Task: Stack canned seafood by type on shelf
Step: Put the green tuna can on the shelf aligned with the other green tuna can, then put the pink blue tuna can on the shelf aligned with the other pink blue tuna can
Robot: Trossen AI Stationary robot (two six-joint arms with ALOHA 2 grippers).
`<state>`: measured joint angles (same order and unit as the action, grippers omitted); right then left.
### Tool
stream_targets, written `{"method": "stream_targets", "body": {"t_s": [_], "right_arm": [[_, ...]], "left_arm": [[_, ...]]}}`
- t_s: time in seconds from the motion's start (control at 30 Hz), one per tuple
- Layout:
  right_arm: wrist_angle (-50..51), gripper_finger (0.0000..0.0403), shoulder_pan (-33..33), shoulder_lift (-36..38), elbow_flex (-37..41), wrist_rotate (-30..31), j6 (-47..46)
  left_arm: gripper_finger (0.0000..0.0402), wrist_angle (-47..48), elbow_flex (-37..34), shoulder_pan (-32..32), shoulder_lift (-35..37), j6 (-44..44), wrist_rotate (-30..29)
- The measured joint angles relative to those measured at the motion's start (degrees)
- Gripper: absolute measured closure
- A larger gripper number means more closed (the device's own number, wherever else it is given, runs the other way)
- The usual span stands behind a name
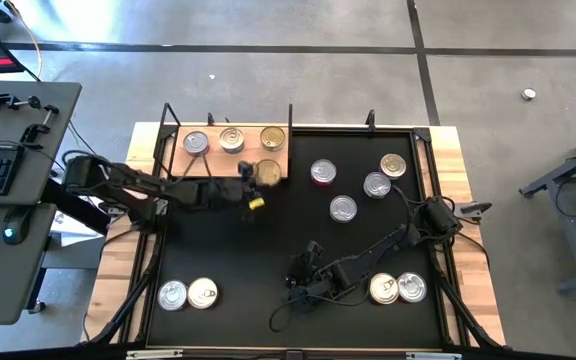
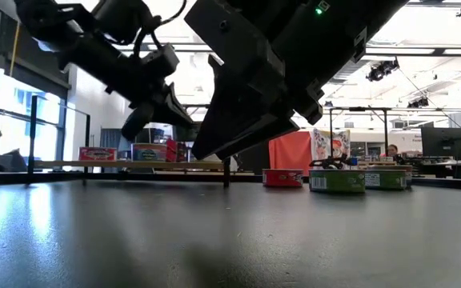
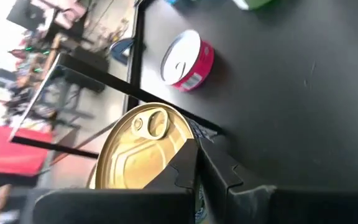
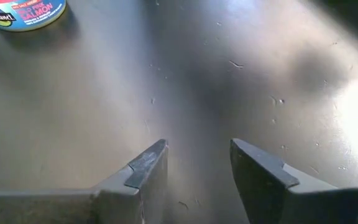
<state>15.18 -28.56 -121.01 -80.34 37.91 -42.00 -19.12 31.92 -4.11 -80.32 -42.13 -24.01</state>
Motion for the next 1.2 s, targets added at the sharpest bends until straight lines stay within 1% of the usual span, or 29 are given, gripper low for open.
{"method": "stream_targets", "body": {"t_s": [0.17, 0.23, 0.27, 0.43, 0.5, 0.6, 0.7, 0.93, 1.07, 1.17, 1.2], "right_arm": [[-0.02, 0.0238, 0.02, 0.0, 0.0, 0.01, 0.02], [-0.02, 0.0238, 0.0, 0.0, 0.0, 0.0, 0.02], [-0.04, 0.0238, 0.0, 0.0, 0.0, 0.02, 0.02], [-0.04, 0.0238, 0.01, 0.0, 0.0, 0.02, 0.03], [-0.04, 0.0238, 0.0, 0.0, 0.0, 0.0, 0.04], [-0.07, 0.0238, 0.0, 0.0, 0.0, 0.02, 0.04], [-0.07, 0.0238, 0.0, 0.0, 0.0, 0.02, 0.02], [-0.11, 0.0238, 0.0, 0.0, 0.0, 0.02, 0.02], [-0.11, 0.0238, 0.0, 0.0, 0.0, 0.02, 0.02], [-0.11, 0.0238, 0.0, 0.0, 0.0, 0.02, 0.02], [-0.12, 0.0238, 0.0, 0.0, 0.01, 0.02, 0.02]], "left_arm": [[0.0401, -0.25, 0.0, -7.56, -0.31, 0.02, 11.73], [0.0401, -0.12, 0.0, -9.76, -1.71, 0.11, 14.41], [0.0401, -0.32, 0.0, -10.51, -2.58, 0.28, 14.73], [0.0401, -2.86, 0.0, -12.49, -6.31, -0.6, 14.83], [0.0395, -4.81, 0.04, -12.71, -7.41, -0.99, 13.83], [0.0375, -6.59, 0.07, -13.02, -8.35, -2.92, 12.46], [0.0347, -8.74, 0.04, -13.8, -8.45, -3.17, 11.44], [0.0287, -12.75, 0.04, -15.08, -8.45, -2.99, 11.3], [0.027, -12.99, 0.04, -14.64, -8.44, -2.49, 11.27], [0.0265, -12.09, 0.04, -13.17, -7.0, 0.21, 9.66], [0.0264, -11.81, 0.04, -12.34, -6.16, 0.93, 8.19]]}}
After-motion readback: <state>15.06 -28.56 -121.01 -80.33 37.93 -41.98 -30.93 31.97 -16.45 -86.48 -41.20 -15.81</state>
